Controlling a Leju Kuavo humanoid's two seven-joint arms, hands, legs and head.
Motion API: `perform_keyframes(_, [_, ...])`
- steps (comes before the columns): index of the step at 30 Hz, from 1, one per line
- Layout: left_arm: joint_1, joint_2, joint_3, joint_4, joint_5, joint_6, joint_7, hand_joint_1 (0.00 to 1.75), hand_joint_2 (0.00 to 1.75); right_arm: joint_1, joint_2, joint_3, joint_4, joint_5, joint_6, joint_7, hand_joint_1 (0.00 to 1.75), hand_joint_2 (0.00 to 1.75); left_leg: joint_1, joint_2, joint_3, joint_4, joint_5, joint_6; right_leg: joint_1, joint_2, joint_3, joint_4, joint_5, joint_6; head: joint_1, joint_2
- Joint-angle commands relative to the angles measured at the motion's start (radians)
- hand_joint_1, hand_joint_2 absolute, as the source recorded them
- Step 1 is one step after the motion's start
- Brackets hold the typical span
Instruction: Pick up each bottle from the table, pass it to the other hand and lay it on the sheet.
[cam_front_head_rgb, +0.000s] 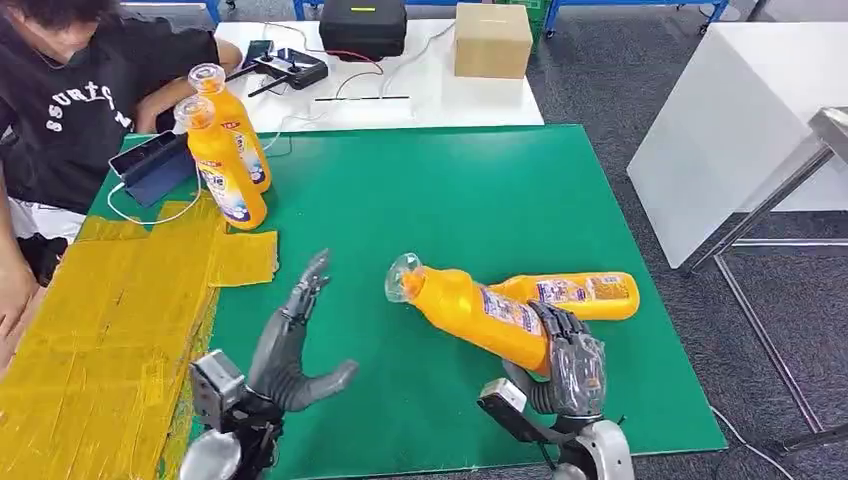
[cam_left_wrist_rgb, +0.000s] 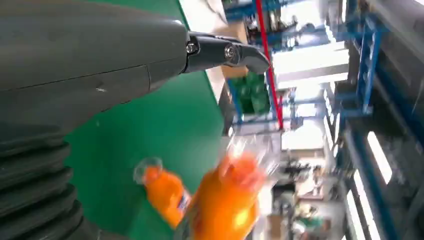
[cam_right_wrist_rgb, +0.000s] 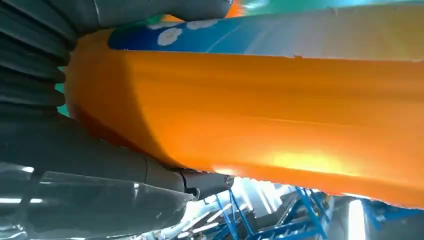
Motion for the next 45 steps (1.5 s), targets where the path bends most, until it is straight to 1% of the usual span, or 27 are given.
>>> perform_keyframes(1, [-0.128, 0.055, -0.208, 0.16, 0.023, -0.054, 0.033, 0.0, 1.75, -0.12, 0.111, 0.049, 0.103, -0.114, -0.042, -0.088, 1.75, 1.75, 0.001, 0.001, 0.002, -0.001, 0.0, -0.002, 0.001, 0.0, 0.001, -0.001, 0.0, -0.001, 0.0, 0.0])
perform_keyframes(3, [-0.162, 0.065, -0.236, 0.186, 0.071, -0.105, 0.06, 0.0, 1.75, -0.148, 0.124, 0.07, 0.131, -0.151, -0.054, -0.112, 1.75, 1.75, 0.002, 0.001, 0.002, -0.001, 0.0, -0.003, 0.002, 0.001, 0.001, -0.001, 0.0, -0.002, 0.0, 0.0])
perform_keyframes(6, [-0.194, 0.067, -0.25, 0.218, 0.125, -0.139, 0.076, 0.0, 1.75, -0.183, 0.138, 0.104, 0.168, -0.179, -0.052, -0.123, 1.75, 1.75, 0.001, 0.001, 0.002, -0.001, 0.0, -0.002, 0.002, 0.001, 0.001, -0.001, 0.001, -0.001, 0.0, 0.0])
perform_keyframes(11, [-0.194, 0.067, -0.25, 0.218, 0.125, -0.139, 0.076, 0.0, 1.75, -0.183, 0.138, 0.104, 0.168, -0.179, -0.052, -0.123, 1.75, 1.75, 0.002, 0.002, 0.003, -0.001, 0.0, -0.003, 0.002, 0.001, 0.002, -0.001, 0.0, -0.002, 0.0, 0.0])
perform_keyframes(12, [-0.197, 0.071, -0.254, 0.222, 0.159, -0.163, 0.084, 0.0, 1.75, -0.185, 0.134, 0.112, 0.171, -0.191, -0.051, -0.131, 1.75, 1.75, 0.002, 0.001, 0.003, -0.001, 0.0, -0.002, 0.002, 0.0, 0.002, -0.001, 0.0, -0.001, 0.0, 0.0])
perform_keyframes(15, [-0.225, 0.076, -0.263, 0.242, 0.206, -0.181, 0.092, 0.0, 1.75, -0.223, 0.148, 0.156, 0.216, -0.204, -0.041, -0.143, 1.75, 1.75, 0.002, 0.001, 0.002, -0.001, 0.0, -0.002, 0.002, 0.001, 0.002, -0.001, 0.0, -0.001, 0.0, 0.0])
perform_keyframes(16, [-0.233, 0.075, -0.263, 0.248, 0.222, -0.186, 0.094, 0.0, 1.75, -0.233, 0.153, 0.17, 0.227, -0.208, -0.04, -0.145, 1.75, 1.75, 0.003, 0.002, 0.004, -0.001, -0.001, -0.004, 0.003, 0.001, 0.003, -0.001, 0.0, -0.002, 0.0, 0.0])
perform_keyframes(17, [-0.238, 0.074, -0.26, 0.253, 0.237, -0.188, 0.097, 0.0, 1.75, -0.242, 0.157, 0.185, 0.238, -0.211, -0.037, -0.146, 1.75, 1.75, 0.002, 0.001, 0.0, 0.0, 0.0, -0.002, 0.002, 0.001, 0.0, 0.0, 0.001, -0.001, 0.0, 0.0])
perform_keyframes(18, [-0.244, 0.073, -0.258, 0.26, 0.256, -0.19, 0.103, 0.0, 1.75, -0.251, 0.161, 0.209, 0.253, -0.213, -0.031, -0.146, 1.75, 1.75, 0.003, 0.002, 0.002, 0.0, 0.0, -0.003, 0.002, 0.002, 0.001, 0.0, 0.0, -0.002, 0.0, 0.0])
perform_keyframes(24, [-0.264, 0.056, -0.205, 0.312, 0.392, -0.19, 0.137, 0.0, 1.75, -0.27, 0.177, 0.322, 0.325, -0.203, -0.037, -0.16, 1.75, 1.75, 0.003, 0.001, 0.003, -0.001, 0.0, -0.004, 0.003, 0.001, 0.002, -0.001, 0.0, -0.002, 0.0, 0.0])
perform_keyframes(27, [-0.264, 0.056, -0.205, 0.312, 0.392, -0.19, 0.137, 0.0, 1.75, -0.27, 0.177, 0.322, 0.325, -0.203, -0.037, -0.16, 1.75, 1.75, 0.003, 0.0, 0.002, -0.001, 0.0, -0.003, 0.003, -0.001, 0.002, -0.001, 0.0, -0.002, 0.0, 0.0])
perform_keyframes(29, [-0.264, 0.048, -0.182, 0.326, 0.463, -0.194, 0.16, 0.0, 1.75, -0.276, 0.171, 0.348, 0.332, -0.207, -0.033, -0.158, 1.75, 1.75, 0.003, -0.001, 0.002, -0.001, 0.0, -0.003, 0.003, -0.002, 0.002, -0.001, -0.001, -0.002, 0.0, 0.0])
perform_keyframes(33, [-0.278, 0.038, -0.159, 0.352, 0.533, -0.17, 0.174, 0.0, 1.75, -0.286, 0.17, 0.384, 0.359, -0.214, -0.031, -0.151, 1.75, 1.75, 0.003, 0.0, 0.0, -0.001, 0.0, -0.002, 0.002, 0.0, 0.0, 0.0, 0.0, -0.001, 0.0, 0.0])
perform_keyframes(45, [-0.278, 0.038, -0.159, 0.352, 0.533, -0.17, 0.174, 0.0, 1.75, -0.286, 0.17, 0.384, 0.359, -0.214, -0.031, -0.151, 1.75, 1.75, 0.003, -0.001, 0.0, 0.0, 0.0, -0.003, 0.003, -0.001, 0.0, 0.0, 0.0, -0.002, 0.0, 0.0])
